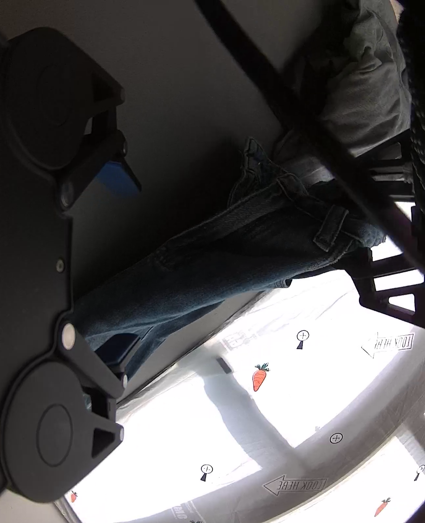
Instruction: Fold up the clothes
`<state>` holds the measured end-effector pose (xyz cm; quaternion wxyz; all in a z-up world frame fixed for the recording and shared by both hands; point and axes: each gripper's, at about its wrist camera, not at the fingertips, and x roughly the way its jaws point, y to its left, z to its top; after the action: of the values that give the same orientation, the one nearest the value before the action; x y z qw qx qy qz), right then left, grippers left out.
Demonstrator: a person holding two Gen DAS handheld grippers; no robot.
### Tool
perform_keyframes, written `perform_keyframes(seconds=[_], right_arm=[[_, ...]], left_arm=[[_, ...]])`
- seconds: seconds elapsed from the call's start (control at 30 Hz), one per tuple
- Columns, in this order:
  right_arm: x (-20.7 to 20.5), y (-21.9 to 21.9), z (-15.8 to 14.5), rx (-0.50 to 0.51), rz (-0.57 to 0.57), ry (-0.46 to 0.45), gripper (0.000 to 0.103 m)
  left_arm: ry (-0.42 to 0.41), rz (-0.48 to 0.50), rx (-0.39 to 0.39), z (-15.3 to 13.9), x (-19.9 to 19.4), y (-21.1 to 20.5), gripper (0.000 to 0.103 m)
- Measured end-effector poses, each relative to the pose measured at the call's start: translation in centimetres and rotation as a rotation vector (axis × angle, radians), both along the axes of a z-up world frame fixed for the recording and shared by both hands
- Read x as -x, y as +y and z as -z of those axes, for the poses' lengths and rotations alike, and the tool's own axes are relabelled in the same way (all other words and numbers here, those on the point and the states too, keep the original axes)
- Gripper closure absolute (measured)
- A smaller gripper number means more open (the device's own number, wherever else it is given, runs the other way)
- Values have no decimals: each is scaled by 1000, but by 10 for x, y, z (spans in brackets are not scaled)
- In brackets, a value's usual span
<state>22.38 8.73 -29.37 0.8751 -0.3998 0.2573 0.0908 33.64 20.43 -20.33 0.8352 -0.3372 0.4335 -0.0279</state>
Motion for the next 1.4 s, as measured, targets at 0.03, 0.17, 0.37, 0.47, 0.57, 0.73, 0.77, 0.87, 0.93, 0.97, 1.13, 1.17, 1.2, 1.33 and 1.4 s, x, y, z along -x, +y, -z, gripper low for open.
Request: perform_keyframes(seconds=[0.03,0.17,0.37,0.47,0.57,0.73,0.77,0.87,0.93,0.97,1.13,1.17,1.2,1.33,1.4], right_arm=[[-4,6,0,17,-29,-34,8],[-25,20,-1,54,-102,-119,2],[-51,23,25,118,-199,-51,2],[-55,24,45,196,-250,-53,2],[-55,29,57,242,-310,-66,2],[-58,45,61,289,-370,-90,8],[-61,47,61,282,-361,-74,11],[-69,51,63,237,-319,-5,51],[-73,47,61,176,-272,66,72],[-75,44,57,128,-252,101,73],[-97,16,21,-170,-106,241,74],[-102,10,14,-229,-78,267,74],[-105,5,9,-271,-57,284,74],[-125,-26,-12,-492,61,366,75],[-133,-44,-20,-594,116,394,75]], left_arm=[[-16,15,-21,-8,0,-7,78],[-15,34,-47,-21,-8,-17,78],[68,8,-18,6,-12,5,78],[133,-12,35,33,-8,25,78],[137,16,69,35,-10,35,77],[107,113,24,26,-5,33,75],[104,118,19,25,-2,34,73],[104,96,37,28,5,40,68],[100,71,52,27,9,47,65],[93,63,62,25,14,52,65],[21,13,59,12,39,73,63],[11,2,54,11,43,75,59],[8,-15,50,10,47,76,59],[-9,-80,-19,4,62,75,59],[0,-70,-57,3,65,71,59]])
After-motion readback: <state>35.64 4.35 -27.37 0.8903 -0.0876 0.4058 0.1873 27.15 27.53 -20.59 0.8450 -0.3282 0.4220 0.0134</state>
